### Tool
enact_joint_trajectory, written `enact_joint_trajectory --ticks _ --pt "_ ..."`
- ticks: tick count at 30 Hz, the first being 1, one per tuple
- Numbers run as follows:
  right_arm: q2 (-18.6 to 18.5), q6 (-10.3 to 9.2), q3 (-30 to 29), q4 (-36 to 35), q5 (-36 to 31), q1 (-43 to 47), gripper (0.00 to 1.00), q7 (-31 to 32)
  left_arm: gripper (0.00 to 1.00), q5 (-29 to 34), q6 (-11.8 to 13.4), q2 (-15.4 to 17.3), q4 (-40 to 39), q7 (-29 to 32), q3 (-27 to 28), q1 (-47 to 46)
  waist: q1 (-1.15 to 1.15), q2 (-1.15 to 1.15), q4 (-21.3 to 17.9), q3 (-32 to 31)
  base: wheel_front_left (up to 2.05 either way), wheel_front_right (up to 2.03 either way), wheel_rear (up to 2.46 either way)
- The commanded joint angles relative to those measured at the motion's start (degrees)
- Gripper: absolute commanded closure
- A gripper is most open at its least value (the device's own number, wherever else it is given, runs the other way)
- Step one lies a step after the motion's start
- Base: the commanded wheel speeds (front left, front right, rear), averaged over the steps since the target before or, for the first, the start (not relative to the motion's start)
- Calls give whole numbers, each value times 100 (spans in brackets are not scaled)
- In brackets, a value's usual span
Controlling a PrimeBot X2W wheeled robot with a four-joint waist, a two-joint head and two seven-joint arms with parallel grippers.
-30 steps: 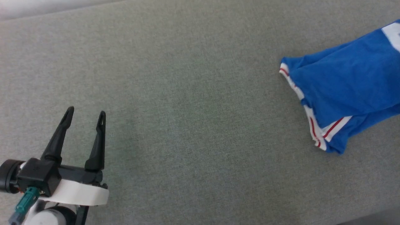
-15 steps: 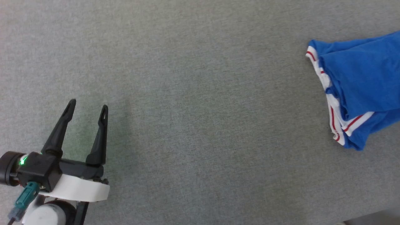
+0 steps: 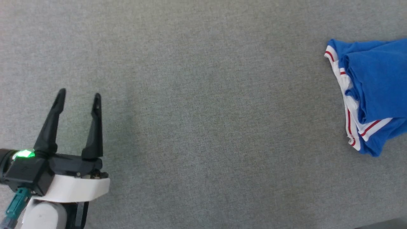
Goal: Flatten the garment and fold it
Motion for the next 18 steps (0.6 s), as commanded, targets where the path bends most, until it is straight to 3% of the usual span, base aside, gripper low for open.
enact_joint_trajectory --ticks 1,9,18 --pt "-19 -6 -54 5 -46 -26 0 -55 0 61 112 -77 65 -64 50 -73 0 0 14 -152 0 0 0" --pt "-55 -6 -109 -164 169 232 0 -272 0 108 183 -250 284 -177 9 -6 0 0 114 -588 0 0 0" --pt "323 -6 -156 -1000 892 772 0 -821 0 65 93 -677 281 -236 161 226 0 0 329 -1197 0 0 0"
